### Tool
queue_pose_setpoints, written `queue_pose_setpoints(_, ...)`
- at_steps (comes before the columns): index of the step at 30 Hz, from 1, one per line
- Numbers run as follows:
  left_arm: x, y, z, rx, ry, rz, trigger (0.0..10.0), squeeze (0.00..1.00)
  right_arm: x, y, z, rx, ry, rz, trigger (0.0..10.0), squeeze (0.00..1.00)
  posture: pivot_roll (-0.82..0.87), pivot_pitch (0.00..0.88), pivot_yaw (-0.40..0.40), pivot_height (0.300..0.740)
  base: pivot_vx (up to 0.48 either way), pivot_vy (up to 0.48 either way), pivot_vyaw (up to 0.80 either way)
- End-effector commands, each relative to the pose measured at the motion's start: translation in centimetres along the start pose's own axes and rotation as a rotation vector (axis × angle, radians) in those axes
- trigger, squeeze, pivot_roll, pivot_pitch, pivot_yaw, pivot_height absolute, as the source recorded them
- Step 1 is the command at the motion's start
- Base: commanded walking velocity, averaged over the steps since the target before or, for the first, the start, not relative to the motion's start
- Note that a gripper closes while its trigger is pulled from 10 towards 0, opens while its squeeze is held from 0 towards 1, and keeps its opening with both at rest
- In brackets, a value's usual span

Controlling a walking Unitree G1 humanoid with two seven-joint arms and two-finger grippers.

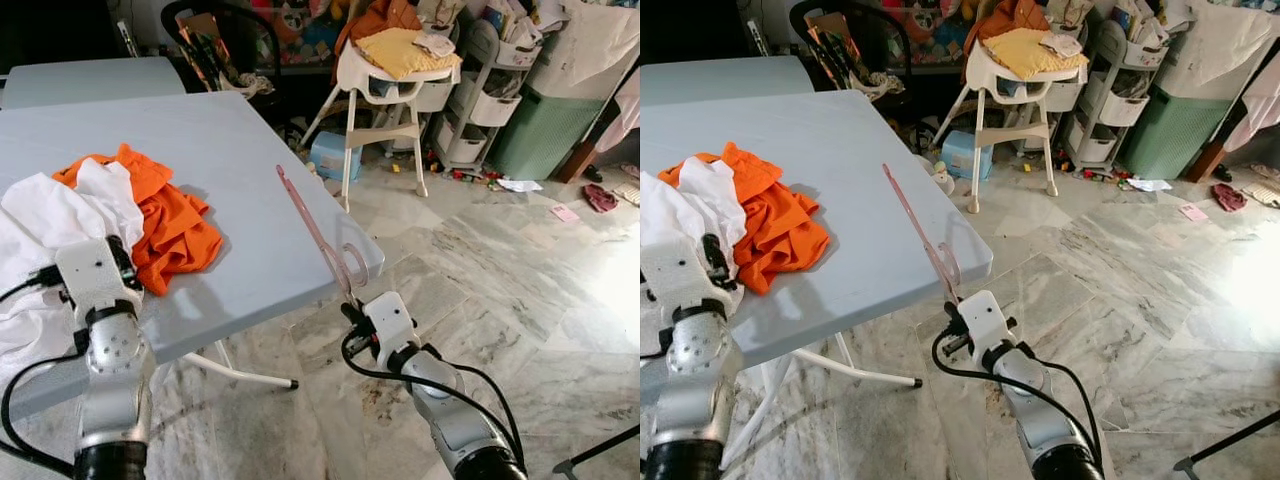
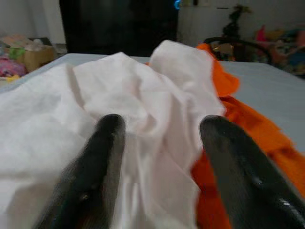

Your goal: Hang hanger

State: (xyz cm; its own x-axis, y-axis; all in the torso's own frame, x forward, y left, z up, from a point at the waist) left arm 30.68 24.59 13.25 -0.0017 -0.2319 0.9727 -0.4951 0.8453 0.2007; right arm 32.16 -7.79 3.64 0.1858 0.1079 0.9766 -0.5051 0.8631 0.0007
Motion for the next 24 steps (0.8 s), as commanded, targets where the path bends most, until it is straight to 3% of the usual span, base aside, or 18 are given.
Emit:
queue_pose_setpoints(1, 0.7, -0.2, 0.5, -0.018, -0.017, -0.009, 10.0, 1.0, -1.2, -0.6, 0.4, -0.016, 0.055, -0.01, 10.0, 0.0, 0.07, 0.0, -0.084, 0.74, 0.0, 0.0, 0.0)
queue_pose_setpoints(4, -0.1, 0.7, 2.5, -0.039, -0.004, -0.054, 10.0, 1.0, -1.2, -0.6, 0.4, -0.019, 0.053, -0.009, 10.0, 0.0, 0.08, 0.0, -0.086, 0.74, 0.0, 0.0, 0.0)
queue_pose_setpoints(7, -1.2, 0.7, 3.4, -0.073, 0.027, -0.07, 10.0, 1.0, -1.1, -0.6, 0.4, -0.019, 0.052, -0.01, 10.0, 0.0, 0.09, 0.0, -0.086, 0.74, 0.0, 0.0, 0.0)
queue_pose_setpoints(9, -1.7, 0.0, 4.3, -0.139, 0.04, -0.057, 10.0, 1.0, -1.1, -0.6, 0.3, -0.018, 0.052, -0.01, 10.0, 0.0, 0.09, 0.0, -0.085, 0.74, 0.0, 0.0, 0.0)
queue_pose_setpoints(15, -0.8, -2.0, 6.2, -0.316, -0.019, -0.076, 10.0, 1.0, -1.1, -0.5, 0.1, -0.017, 0.049, -0.012, 10.0, 0.0, 0.1, 0.0, -0.083, 0.74, 0.0, 0.0, 0.0)
queue_pose_setpoints(19, -0.3, -4.4, 7.5, -0.5, -0.06, -0.077, 10.0, 1.0, -0.7, -0.6, -0.1, -0.024, 0.032, -0.021, 10.0, 0.0, 0.11, 0.0, -0.082, 0.74, 0.0, 0.0, 0.0)
queue_pose_setpoints(24, -1.1, -5.7, 8.6, -0.618, -0.059, -0.095, 10.0, 1.0, 0.0, -1.0, 0.0, -0.043, 0.003, -0.035, 10.0, 0.0, 0.1, 0.0, -0.076, 0.74, 0.0, 0.0, 0.0)
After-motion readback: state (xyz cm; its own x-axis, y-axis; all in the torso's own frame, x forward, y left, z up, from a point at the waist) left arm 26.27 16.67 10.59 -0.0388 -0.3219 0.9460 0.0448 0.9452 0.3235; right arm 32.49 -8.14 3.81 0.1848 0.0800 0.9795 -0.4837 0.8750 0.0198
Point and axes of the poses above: a point about 5 cm out from each wrist's last joint towards the gripper, its own z axis pointing back from the gripper into the wrist, its own x axis along the axis of the wrist's last joint, y = z × x, the point moved 4 cm from there along -z, pointing out of the wrist towards the gripper, and after that the axes turned 9 degrees about -z, right-handed, at the moved point
